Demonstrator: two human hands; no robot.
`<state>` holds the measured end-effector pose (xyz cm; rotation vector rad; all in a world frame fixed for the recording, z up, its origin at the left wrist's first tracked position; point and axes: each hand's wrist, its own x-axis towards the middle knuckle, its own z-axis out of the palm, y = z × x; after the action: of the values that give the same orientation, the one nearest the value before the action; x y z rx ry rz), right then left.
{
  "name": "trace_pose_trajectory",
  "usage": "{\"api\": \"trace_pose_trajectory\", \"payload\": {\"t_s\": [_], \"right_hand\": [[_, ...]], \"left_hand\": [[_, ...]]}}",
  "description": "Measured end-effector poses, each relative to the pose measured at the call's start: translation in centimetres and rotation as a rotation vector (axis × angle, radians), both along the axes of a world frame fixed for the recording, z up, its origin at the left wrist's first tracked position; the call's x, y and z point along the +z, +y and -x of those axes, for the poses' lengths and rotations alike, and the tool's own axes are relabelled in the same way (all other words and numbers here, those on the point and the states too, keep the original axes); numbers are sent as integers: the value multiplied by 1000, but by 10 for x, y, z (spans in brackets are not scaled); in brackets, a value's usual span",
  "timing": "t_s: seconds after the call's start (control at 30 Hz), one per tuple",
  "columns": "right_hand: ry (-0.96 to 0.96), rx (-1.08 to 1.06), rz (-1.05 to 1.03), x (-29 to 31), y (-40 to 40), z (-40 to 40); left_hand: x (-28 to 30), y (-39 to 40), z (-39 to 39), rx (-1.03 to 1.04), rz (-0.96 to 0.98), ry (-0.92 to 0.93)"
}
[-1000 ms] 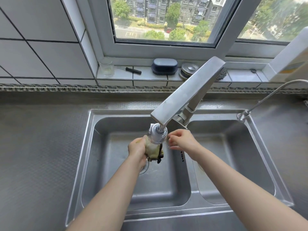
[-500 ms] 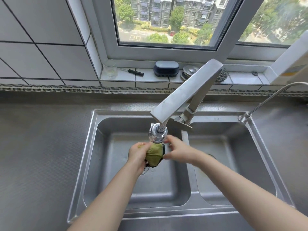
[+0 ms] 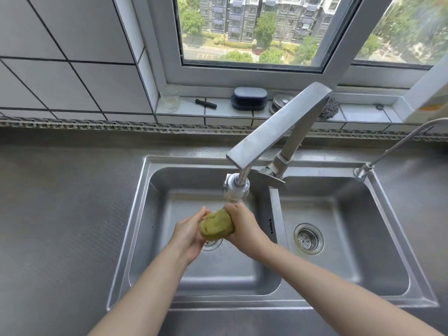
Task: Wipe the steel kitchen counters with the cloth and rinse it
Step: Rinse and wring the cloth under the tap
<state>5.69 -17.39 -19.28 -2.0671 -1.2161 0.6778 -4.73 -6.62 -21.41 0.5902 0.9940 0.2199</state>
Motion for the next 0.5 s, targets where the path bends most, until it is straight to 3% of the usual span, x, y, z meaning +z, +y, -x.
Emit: {"api": "trace_pose_trajectory", "payload": {"t_s": [0.07, 0.17, 0.27, 0.37, 0.5], "right_hand": [[-127, 124, -55, 5, 2, -2], [-320, 296, -41, 10, 3, -11], [-536, 487, -26, 10, 7, -21], [-697, 629, 55, 7, 12, -26], [-746, 685, 212, 11, 15, -31]], "left_hand": [[-3, 1, 8, -229, 120, -75], [-1, 6, 15, -513, 395, -354], [2, 11, 16, -732, 440, -482], [6, 18, 14, -872, 375, -341], [9, 19, -2, -1040, 153, -35]]}}
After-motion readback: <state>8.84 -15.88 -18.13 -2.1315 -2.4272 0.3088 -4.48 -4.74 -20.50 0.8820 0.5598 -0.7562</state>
